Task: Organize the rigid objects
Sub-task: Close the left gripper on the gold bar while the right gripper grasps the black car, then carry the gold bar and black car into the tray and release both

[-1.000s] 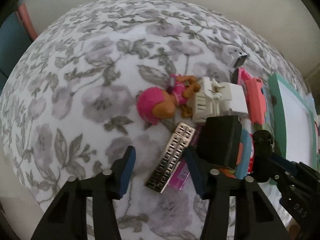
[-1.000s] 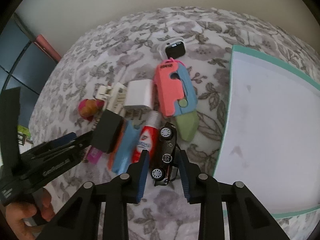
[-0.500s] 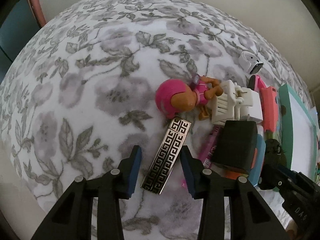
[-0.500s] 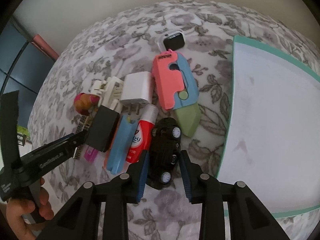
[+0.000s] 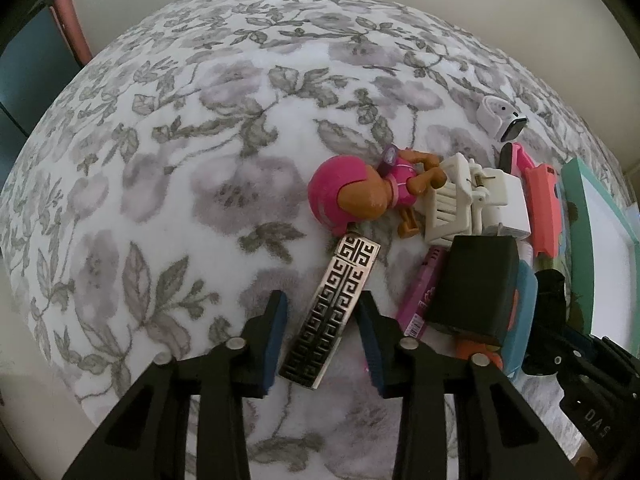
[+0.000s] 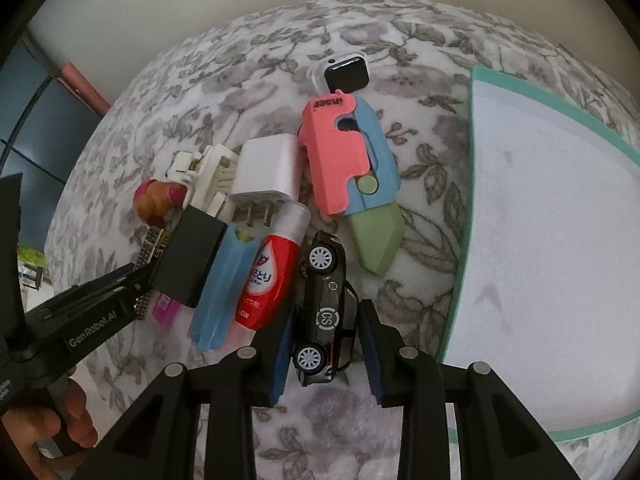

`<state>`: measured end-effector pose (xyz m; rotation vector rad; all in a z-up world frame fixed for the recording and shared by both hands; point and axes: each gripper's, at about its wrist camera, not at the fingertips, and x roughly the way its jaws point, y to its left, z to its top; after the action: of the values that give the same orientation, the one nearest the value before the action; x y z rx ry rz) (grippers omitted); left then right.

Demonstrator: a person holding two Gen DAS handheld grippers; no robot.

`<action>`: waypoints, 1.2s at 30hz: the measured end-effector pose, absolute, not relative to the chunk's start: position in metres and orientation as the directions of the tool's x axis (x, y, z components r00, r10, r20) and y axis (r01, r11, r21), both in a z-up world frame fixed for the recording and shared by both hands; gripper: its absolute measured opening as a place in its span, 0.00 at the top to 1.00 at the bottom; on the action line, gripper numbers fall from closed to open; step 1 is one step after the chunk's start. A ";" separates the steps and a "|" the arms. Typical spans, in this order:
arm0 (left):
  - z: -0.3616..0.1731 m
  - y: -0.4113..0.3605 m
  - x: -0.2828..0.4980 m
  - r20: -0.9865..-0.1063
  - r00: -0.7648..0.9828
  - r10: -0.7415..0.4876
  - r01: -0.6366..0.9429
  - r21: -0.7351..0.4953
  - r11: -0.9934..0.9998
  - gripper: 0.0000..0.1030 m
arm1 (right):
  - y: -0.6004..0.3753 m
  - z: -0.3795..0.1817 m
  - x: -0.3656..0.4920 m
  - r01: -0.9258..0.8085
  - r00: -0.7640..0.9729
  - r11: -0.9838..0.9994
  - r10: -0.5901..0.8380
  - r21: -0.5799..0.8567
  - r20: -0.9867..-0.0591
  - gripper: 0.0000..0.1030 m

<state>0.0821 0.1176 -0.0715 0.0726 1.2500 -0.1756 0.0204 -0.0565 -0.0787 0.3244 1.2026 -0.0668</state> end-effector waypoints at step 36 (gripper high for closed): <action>0.020 -0.070 0.051 -0.933 0.301 -0.199 0.428 -0.055 0.902 0.79 | -0.177 -0.006 -0.032 0.436 0.478 0.882 -0.057 0.180 -0.877 0.72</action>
<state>0.0510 -0.0700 0.0203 0.2201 1.1969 -0.4202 -0.0318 -0.1769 -0.0062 0.4088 1.0356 -0.3113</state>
